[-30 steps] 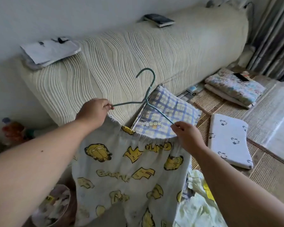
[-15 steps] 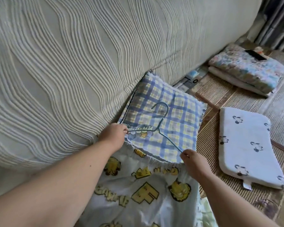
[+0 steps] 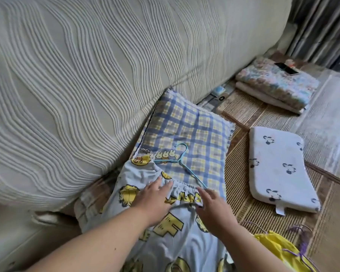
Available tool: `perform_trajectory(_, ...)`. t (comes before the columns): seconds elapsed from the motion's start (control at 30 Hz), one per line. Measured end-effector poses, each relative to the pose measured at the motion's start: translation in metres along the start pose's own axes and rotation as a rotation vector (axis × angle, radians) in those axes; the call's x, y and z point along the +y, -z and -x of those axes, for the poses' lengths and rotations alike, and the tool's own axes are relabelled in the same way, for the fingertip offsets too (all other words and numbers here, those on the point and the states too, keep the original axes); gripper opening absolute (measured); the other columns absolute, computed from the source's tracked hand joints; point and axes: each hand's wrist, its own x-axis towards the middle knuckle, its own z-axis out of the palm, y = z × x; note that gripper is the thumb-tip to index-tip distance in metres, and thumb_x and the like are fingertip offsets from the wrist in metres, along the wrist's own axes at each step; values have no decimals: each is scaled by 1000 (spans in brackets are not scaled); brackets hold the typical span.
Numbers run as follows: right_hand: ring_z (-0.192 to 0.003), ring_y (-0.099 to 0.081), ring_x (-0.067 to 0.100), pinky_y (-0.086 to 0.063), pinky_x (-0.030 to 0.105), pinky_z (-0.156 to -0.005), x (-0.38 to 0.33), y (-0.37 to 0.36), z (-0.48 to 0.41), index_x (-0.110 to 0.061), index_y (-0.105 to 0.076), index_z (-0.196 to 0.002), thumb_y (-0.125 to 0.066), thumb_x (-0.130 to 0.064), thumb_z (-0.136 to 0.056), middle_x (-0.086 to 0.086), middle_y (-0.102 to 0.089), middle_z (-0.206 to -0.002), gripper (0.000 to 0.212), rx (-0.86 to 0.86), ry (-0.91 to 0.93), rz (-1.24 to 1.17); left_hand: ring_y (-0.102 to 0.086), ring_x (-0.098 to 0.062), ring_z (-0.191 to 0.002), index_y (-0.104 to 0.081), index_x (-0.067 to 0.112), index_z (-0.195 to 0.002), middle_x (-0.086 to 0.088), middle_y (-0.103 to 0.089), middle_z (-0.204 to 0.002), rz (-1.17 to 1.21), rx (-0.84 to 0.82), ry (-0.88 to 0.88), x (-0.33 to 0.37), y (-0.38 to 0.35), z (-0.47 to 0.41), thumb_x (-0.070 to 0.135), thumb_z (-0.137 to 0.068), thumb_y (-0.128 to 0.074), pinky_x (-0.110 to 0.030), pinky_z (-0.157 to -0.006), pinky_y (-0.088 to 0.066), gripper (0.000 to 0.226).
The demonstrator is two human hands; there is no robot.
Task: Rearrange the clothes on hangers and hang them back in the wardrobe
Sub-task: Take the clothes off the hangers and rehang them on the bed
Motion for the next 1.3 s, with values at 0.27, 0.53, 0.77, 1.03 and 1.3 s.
perform_trajectory(0.27, -136, -30, 27, -29, 45, -110, -5, -1, 142, -39, -18, -145, -51, -41, -88, -1, -23, -153, 66, 77, 83, 74, -13, -25, -145, -14, 37, -148, 1, -3, -160, -31, 52, -106, 38, -14, 131, 35, -94, -44, -44, -116, -22, 63)
perform_trajectory(0.53, -136, -31, 26, -26, 43, -108, 26, 3, 378, -39, -32, -140, -54, -40, -88, -2, -24, -153, 57, 245, 74, 125, -8, -19, -145, -22, 39, -145, 6, -13, -157, -166, 142, -291, 109, -85, 340, 39, -94, -46, -53, -116, -7, 56)
perform_trajectory(0.77, -137, -30, 25, -24, 50, -109, 112, -53, 580, -39, -31, -140, -53, -44, -87, -1, -22, -154, 58, 193, -160, 100, -15, -19, -143, -19, 44, -144, 8, -15, -156, -187, 23, -531, 209, -184, 479, 44, -91, -46, -53, -115, -12, 59)
perform_trajectory(1.03, -140, -26, 19, -20, 49, -112, 242, -54, 766, -40, -35, -139, -53, -43, -87, -4, -22, -154, 55, 323, -572, -111, -16, -15, -143, -25, 43, -144, 10, -18, -156, -227, -72, -772, 351, -246, 564, 44, -90, -50, -50, -115, -15, 60)
perform_trajectory(1.3, -138, -31, 14, -30, 45, -109, 395, -39, 920, -38, -36, -139, -51, -43, -88, -5, -25, -152, 54, 447, -860, -234, -27, -15, -139, -30, 41, -142, 12, -28, -150, -223, -150, -950, 510, -323, 620, 40, -88, -50, -55, -111, -22, 57)
